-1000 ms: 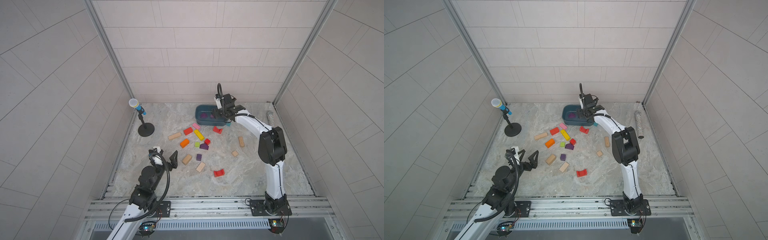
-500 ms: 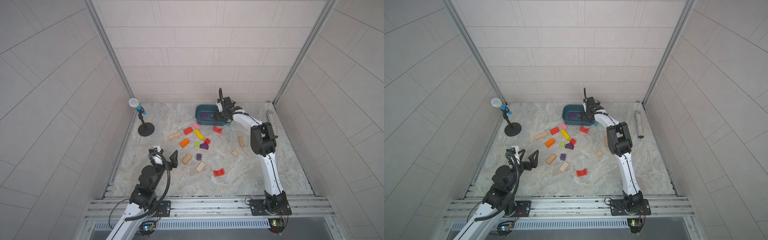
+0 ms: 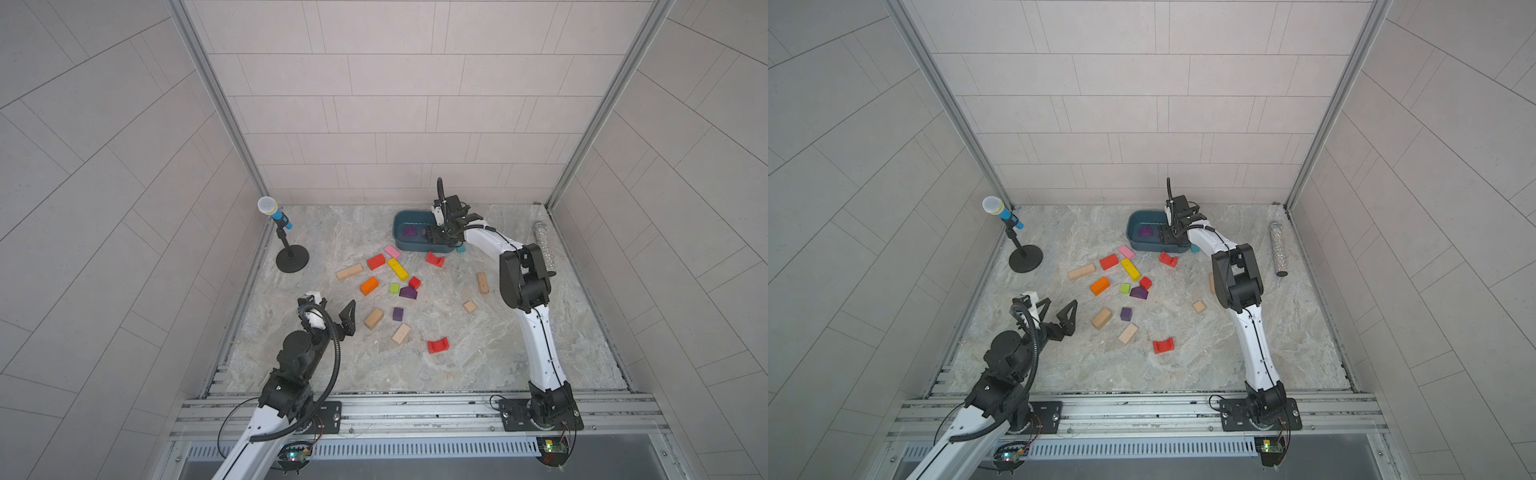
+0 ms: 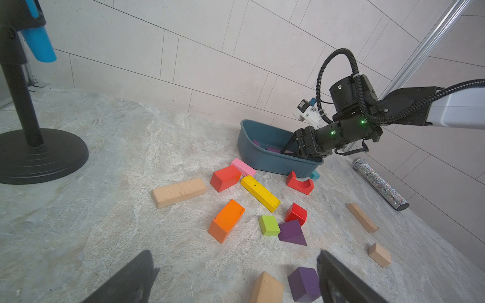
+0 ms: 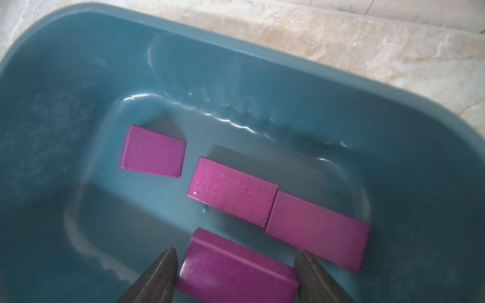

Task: Pick purple bricks into the storage bin
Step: Place the building block in the storage box.

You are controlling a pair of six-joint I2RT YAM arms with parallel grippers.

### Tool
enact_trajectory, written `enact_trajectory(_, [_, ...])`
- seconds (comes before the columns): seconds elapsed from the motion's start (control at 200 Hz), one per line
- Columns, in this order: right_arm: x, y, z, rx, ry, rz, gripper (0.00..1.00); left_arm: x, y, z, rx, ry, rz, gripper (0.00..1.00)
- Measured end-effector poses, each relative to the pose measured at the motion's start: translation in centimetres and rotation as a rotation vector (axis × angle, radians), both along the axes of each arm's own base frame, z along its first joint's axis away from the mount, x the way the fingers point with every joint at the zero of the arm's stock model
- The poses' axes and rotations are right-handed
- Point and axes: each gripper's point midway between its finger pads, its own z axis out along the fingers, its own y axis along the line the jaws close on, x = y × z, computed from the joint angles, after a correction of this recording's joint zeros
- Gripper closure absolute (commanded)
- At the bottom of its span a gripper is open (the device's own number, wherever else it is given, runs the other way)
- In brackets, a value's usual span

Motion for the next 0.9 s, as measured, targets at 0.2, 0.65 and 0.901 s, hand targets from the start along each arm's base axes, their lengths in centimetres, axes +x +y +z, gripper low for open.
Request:
enact_trajectory(0.2, [-0.2,0.3,0.5,-0.004,-0.006,0.010,0.10,0.0,0.0,0.0,0.000,0.000,0.000,0.00])
enact_trajectory(0.65, [-5.6,2.8,11.9,0.020,-0.174,0.090,0.06,0.0,0.0,0.2,-0.003,-0.008,0.000,0.00])
enact_trajectory(0.901, [-15.4,7.9,8.0,0.003,-0.076,0.255,0.06,-0.2,0.1,0.9,-0.013,-0.034,0.000,0.00])
